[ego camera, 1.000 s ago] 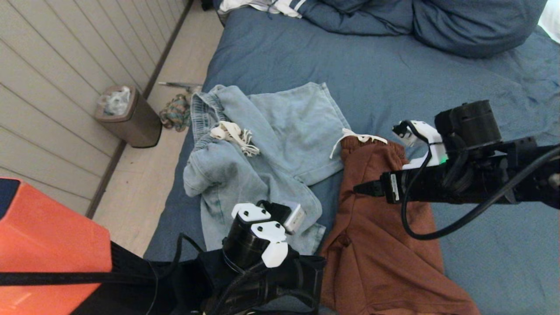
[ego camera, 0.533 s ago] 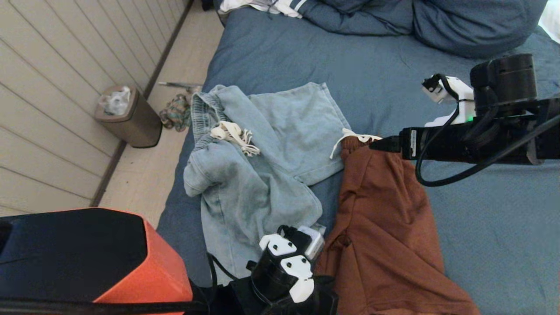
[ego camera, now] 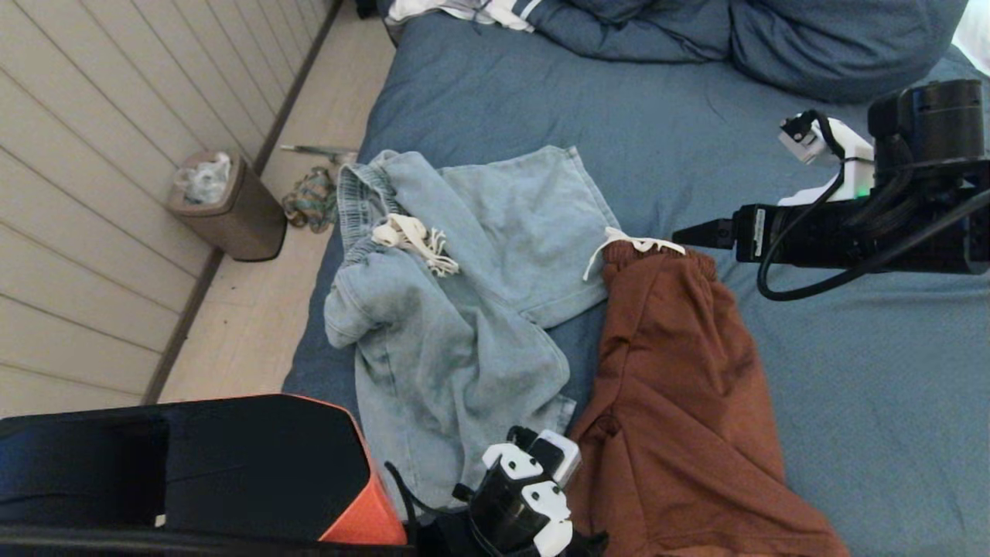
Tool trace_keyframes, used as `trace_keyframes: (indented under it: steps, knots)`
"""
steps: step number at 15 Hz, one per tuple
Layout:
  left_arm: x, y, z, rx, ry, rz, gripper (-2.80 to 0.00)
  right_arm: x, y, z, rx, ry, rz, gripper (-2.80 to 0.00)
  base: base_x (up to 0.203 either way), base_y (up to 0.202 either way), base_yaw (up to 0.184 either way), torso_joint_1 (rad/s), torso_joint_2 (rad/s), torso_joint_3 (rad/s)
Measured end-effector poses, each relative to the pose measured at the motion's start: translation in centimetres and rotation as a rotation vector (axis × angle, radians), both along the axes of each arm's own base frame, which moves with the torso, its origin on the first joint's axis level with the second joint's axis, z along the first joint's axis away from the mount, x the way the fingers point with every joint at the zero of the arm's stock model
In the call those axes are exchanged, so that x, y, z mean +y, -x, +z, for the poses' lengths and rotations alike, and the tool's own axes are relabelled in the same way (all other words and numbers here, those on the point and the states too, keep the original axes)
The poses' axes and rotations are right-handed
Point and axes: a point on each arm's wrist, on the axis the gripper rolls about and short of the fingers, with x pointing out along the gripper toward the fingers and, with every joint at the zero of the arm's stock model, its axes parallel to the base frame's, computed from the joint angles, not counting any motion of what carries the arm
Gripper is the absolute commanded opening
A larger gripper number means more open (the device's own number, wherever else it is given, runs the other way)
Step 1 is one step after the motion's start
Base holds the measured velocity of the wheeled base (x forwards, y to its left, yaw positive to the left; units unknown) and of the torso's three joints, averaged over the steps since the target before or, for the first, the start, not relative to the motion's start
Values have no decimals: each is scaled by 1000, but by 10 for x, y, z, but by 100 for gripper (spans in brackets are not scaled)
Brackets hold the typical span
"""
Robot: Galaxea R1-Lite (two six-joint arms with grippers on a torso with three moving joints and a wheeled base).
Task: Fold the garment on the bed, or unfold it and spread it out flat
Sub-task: Fold the brown shorts
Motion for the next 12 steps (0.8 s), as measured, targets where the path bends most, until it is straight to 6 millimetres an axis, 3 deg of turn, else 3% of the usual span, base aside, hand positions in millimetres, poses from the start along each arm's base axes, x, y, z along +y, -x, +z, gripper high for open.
trace_keyframes:
  steps: [7, 12]
  knots:
    - [-20, -14, -23, -39, -29, 53, 0, -8, 7, 8, -25, -14, 1, 0, 0, 0, 0, 0, 0, 0]
    - [7, -23, -7, -58, -10, 101, 0, -13, 7, 8, -27, -10, -14, 0, 0, 0, 0, 0, 0, 0]
